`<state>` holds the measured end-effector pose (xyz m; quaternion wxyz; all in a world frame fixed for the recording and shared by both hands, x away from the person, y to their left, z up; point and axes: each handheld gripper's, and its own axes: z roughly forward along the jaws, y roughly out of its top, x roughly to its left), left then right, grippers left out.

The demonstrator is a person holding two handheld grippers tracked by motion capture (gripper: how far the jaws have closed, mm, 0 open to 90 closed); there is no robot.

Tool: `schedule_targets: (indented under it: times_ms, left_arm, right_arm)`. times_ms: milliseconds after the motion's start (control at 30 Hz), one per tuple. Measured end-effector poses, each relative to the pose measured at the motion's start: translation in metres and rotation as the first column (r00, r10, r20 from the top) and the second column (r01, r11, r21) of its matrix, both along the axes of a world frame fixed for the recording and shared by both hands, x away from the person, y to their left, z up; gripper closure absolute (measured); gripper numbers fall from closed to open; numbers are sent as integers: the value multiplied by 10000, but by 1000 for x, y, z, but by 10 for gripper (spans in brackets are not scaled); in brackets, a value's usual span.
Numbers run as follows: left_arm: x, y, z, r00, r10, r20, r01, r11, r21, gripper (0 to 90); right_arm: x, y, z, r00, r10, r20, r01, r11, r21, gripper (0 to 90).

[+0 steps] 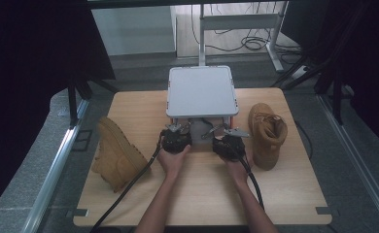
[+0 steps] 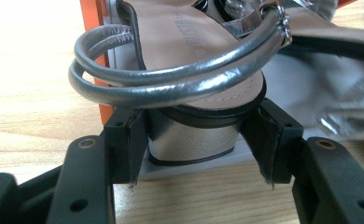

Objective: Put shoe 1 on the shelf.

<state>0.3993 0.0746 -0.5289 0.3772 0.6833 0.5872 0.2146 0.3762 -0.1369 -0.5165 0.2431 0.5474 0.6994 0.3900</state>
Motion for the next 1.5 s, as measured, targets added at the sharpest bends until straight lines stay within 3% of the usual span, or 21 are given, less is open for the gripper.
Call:
schedule_targets:
  times_ms: [500,633,767,1100,1233,1300,1400,1500]
  left_arm:
    - [0,0,0,10000,-22,-3,22,10000,5,419]
    - [0,0,0,10000,-19,-2,19,10000,2,418]
    - [0,0,0,10000,-5,1,5,10000,2,418]
    - [4,-5,0,10000,90,-27,-90,10000,12,417]
    - [4,-1,2,9997,-122,-228,118,9997,-203,413]
    - [1,1,7,9996,-283,10,283,9992,-266,374]
    - [-7,7,14,9977,-666,84,668,9975,-249,295]
    - [-18,14,21,9927,-1169,297,1176,9927,-254,298]
  right_arm:
    - [34,7,-8,9993,-180,338,183,9998,-92,400]
    - [37,9,-11,9991,-199,370,201,9998,-54,398]
    - [37,11,-16,9996,-100,269,109,9994,-336,396]
    - [37,11,-16,9996,-112,275,120,9996,-274,398]
    - [37,10,-15,9998,-12,181,17,9996,-290,394]
    - [37,9,-15,9998,133,169,-127,9993,-338,376]
    - [33,6,-12,9994,165,314,-153,9991,-388,260]
    - [25,0,-5,9985,249,488,-239,9995,-206,251]
